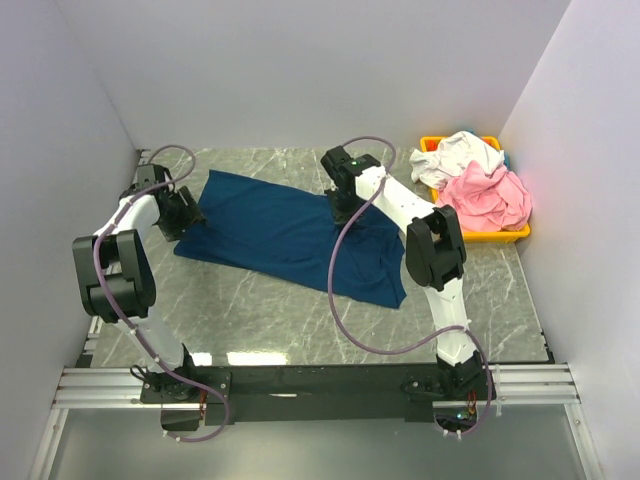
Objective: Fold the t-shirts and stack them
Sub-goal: Fold the tshirt
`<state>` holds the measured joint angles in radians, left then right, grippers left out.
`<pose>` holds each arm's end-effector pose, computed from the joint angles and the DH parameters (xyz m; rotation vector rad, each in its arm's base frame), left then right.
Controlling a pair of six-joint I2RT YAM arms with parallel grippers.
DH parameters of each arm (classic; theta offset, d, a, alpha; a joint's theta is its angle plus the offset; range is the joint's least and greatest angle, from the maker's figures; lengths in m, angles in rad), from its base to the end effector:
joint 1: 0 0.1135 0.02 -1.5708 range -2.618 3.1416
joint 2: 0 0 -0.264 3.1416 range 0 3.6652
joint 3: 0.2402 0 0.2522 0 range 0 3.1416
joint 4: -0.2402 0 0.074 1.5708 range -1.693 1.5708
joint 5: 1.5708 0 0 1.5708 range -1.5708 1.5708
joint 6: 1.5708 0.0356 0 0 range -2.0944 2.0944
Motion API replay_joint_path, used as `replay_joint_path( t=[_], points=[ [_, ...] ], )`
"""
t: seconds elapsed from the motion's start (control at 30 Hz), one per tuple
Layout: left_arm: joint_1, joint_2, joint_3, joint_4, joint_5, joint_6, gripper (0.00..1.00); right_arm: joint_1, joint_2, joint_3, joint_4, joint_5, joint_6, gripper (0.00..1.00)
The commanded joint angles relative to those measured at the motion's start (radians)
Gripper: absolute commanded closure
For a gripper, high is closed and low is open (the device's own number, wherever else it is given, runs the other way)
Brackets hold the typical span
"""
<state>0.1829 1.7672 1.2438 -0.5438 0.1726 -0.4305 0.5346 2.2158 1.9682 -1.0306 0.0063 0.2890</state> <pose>0.3613 0.0606 0.2064 -0.7428 2.5405 -0.3113 0.3981 0.2355 0.2177 -0.3498 2.8452 0.1608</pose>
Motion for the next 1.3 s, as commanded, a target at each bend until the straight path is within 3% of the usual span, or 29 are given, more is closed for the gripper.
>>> replay_joint_path(
  t=[0.0, 0.03, 0.13, 0.2, 0.37, 0.6, 1.27],
  points=[
    [0.003, 0.017, 0.065, 0.016, -0.031, 0.022, 0.3, 0.005, 0.024, 0.099, 0.006, -0.023, -0.02, 0.78],
    [0.003, 0.032, 0.074, 0.018, -0.035, 0.024, 0.3, 0.005, 0.03, 0.112, -0.009, -0.028, -0.017, 0.62],
    [0.003, 0.061, 0.109, 0.018, -0.047, 0.029, 0.3, -0.008, 0.012, 0.115, -0.003, -0.034, 0.002, 0.34],
    [0.001, 0.074, 0.134, 0.018, -0.061, 0.035, 0.3, -0.048, -0.045, 0.048, 0.021, -0.049, 0.025, 0.28],
    [-0.006, 0.118, 0.184, 0.013, -0.096, 0.062, 0.32, -0.192, -0.217, -0.178, 0.147, -0.117, 0.055, 0.29],
    [-0.023, 0.15, 0.221, 0.005, -0.121, 0.075, 0.32, -0.309, -0.274, -0.387, 0.23, -0.152, 0.004, 0.42],
    [-0.039, 0.179, 0.262, -0.039, -0.157, 0.095, 0.32, -0.329, -0.07, -0.266, 0.27, -0.215, -0.045, 0.5]
  ],
)
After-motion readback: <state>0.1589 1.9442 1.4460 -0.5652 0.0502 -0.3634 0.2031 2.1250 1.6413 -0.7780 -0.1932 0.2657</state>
